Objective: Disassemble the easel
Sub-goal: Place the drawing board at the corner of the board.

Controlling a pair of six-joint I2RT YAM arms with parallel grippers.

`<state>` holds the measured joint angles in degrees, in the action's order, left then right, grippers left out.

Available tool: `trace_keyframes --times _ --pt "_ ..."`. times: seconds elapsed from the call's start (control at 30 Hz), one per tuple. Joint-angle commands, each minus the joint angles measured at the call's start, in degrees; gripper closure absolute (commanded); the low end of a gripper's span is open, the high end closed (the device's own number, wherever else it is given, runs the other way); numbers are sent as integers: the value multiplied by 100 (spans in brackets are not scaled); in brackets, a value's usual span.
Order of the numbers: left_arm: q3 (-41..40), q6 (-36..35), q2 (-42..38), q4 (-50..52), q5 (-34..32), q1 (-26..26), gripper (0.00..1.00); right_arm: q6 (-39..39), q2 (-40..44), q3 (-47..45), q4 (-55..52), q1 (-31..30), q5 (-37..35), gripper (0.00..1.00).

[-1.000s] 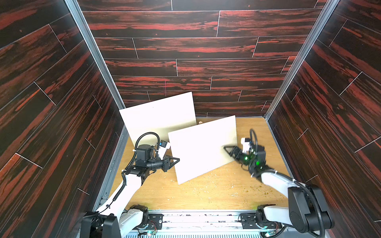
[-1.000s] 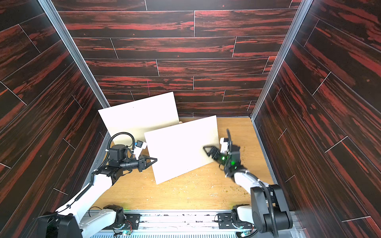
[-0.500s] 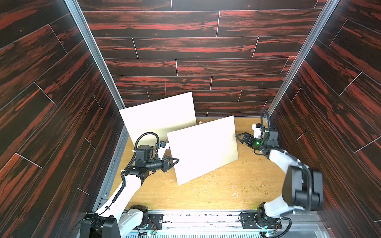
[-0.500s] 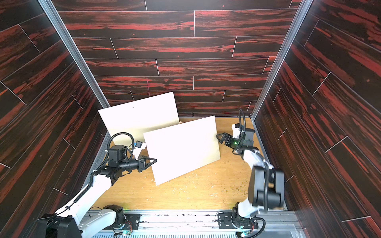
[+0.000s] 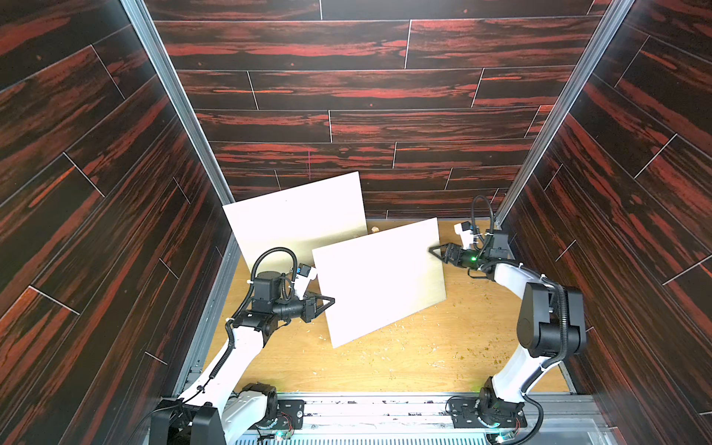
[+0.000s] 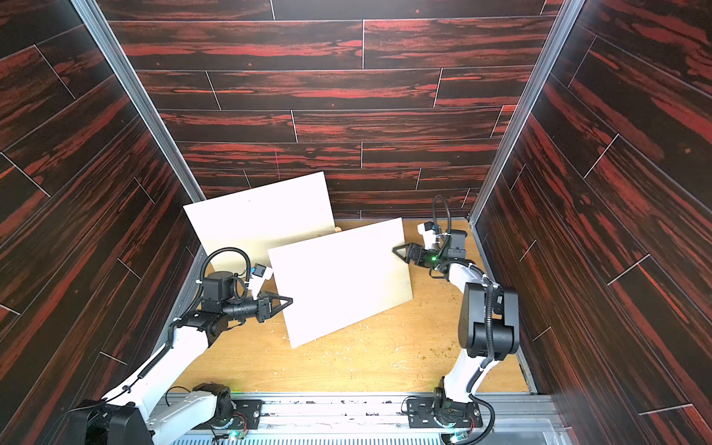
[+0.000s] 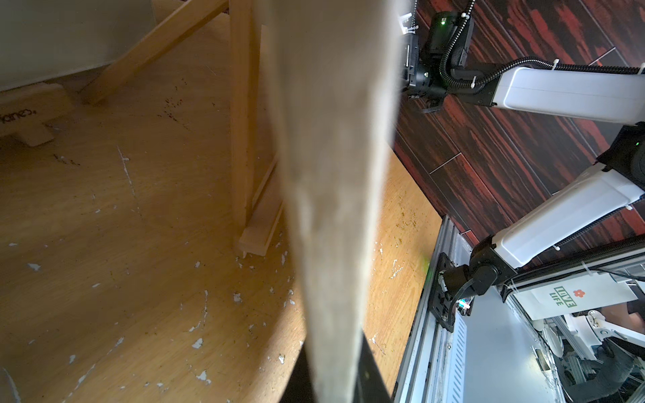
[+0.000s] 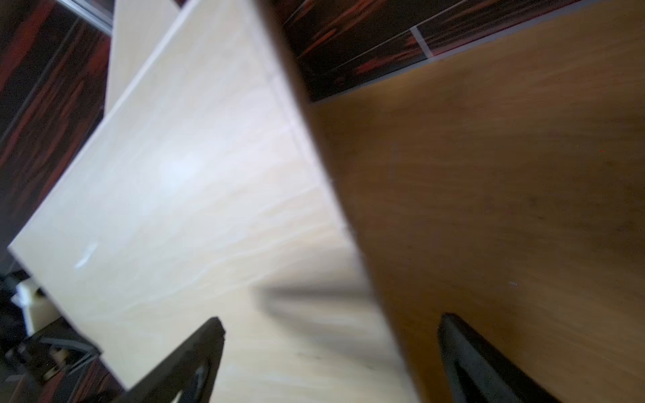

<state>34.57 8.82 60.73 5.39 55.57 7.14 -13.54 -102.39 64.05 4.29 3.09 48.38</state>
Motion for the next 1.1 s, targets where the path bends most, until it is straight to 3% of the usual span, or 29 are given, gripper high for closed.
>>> trace_keyframes --times 0.0,0.3,0.63,0.97,1.07 --pt "76 -419 88 637 -97 66 100 228 -71 -333 40 -156 514 2" --pt "102 -320 97 727 -145 68 100 -31 753 -1561 372 -225 636 5" --pt "-11 378 199 457 -221 60 100 -295 2207 -2563 -413 -238 379 6" --pt "134 513 632 676 -407 68 100 -1246 3280 -3932 -216 -559 -176 8" --pt "181 656 839 665 -463 68 100 -1420 3609 -4206 -491 -577 -713 7"
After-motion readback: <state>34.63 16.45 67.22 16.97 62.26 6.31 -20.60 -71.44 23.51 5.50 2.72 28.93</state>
